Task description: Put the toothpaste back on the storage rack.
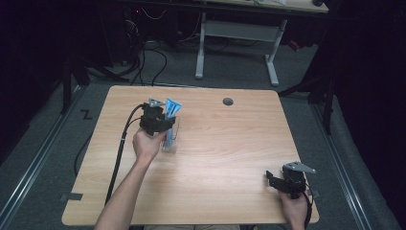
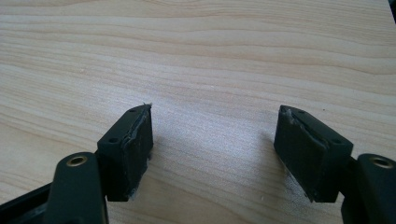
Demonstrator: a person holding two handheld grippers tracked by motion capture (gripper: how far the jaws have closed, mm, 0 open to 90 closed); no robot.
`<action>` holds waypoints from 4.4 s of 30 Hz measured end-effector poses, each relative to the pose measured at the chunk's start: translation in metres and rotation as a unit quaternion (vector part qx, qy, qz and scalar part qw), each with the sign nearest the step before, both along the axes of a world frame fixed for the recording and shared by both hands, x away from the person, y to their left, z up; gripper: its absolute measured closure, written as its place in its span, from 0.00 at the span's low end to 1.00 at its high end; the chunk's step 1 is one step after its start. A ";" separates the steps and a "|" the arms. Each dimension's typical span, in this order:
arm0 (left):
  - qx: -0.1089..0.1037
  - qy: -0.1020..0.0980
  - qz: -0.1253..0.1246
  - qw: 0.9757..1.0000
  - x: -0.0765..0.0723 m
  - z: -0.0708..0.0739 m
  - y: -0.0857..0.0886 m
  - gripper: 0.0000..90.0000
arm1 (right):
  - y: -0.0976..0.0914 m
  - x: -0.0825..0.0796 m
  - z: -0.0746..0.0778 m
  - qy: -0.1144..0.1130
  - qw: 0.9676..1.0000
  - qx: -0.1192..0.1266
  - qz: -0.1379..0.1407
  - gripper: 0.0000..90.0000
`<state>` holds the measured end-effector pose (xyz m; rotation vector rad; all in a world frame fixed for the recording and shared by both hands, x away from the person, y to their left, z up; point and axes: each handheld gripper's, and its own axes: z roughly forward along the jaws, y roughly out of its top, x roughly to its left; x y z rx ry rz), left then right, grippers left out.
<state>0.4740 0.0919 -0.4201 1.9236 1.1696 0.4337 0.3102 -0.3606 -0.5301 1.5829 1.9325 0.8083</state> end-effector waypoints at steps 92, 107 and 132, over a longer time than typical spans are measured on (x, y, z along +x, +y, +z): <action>-0.031 -0.067 0.059 0.996 -0.065 0.028 0.083 0.50 | 0.000 0.000 0.000 0.000 1.000 0.000 0.000 0.31; -0.035 -0.071 0.074 0.994 -0.073 0.027 0.096 0.50 | 0.000 0.000 0.000 0.001 1.000 -0.001 0.000 0.31; -0.036 -0.070 0.088 0.993 -0.088 0.022 0.115 0.50 | 0.000 0.000 0.000 0.000 1.000 0.000 0.001 0.31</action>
